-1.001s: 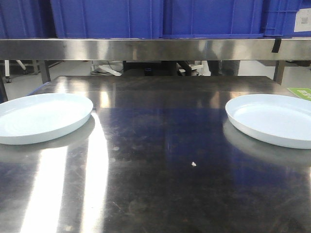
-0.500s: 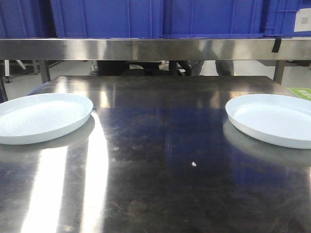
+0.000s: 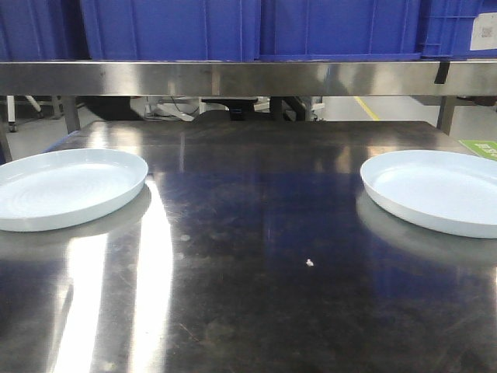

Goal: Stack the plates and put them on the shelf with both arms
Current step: 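Reach the left gripper down to the rim of the plate near it, then grip the plate rim with the left gripper and lift it toward the center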

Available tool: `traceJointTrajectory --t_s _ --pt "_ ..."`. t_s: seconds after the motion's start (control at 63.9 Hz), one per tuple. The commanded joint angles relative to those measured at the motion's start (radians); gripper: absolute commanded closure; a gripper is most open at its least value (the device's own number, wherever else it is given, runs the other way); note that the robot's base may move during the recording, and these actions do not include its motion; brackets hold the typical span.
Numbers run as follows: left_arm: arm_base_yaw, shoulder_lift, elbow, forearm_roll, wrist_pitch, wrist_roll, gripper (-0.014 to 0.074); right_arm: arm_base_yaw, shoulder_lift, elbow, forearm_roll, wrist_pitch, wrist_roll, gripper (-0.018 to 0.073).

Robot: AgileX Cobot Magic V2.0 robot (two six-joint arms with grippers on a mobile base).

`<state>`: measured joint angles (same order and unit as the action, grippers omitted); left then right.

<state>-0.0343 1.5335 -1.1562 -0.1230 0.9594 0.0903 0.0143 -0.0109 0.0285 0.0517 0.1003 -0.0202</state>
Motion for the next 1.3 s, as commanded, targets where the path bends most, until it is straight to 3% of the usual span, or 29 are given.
traceJointTrajectory --t_s 0.0,0.281,0.532,0.61,0.923,1.282 --pt "0.022 0.022 -0.097 -0.005 0.022 -0.008 0.051 -0.006 -0.019 0.001 -0.01 -0.088 -0.004 0.051" --pt "0.029 0.202 -0.275 -0.003 0.105 -0.008 0.0498 -0.006 -0.019 0.001 -0.01 -0.088 -0.004 0.051" --pt "0.017 0.283 -0.351 0.002 0.155 0.021 0.0223 -0.006 -0.019 0.001 -0.01 -0.088 -0.004 0.051" --pt "0.017 0.284 -0.351 0.015 0.15 0.021 0.0181 -0.006 -0.019 0.001 -0.01 -0.088 -0.004 0.051" --pt "0.016 0.352 -0.351 0.019 0.146 0.021 0.0188 -0.006 -0.019 0.001 -0.01 -0.088 -0.004 0.051" --pt "0.016 0.352 -0.351 0.019 0.11 0.021 0.0262 -0.006 -0.019 0.001 -0.01 -0.088 -0.004 0.051"
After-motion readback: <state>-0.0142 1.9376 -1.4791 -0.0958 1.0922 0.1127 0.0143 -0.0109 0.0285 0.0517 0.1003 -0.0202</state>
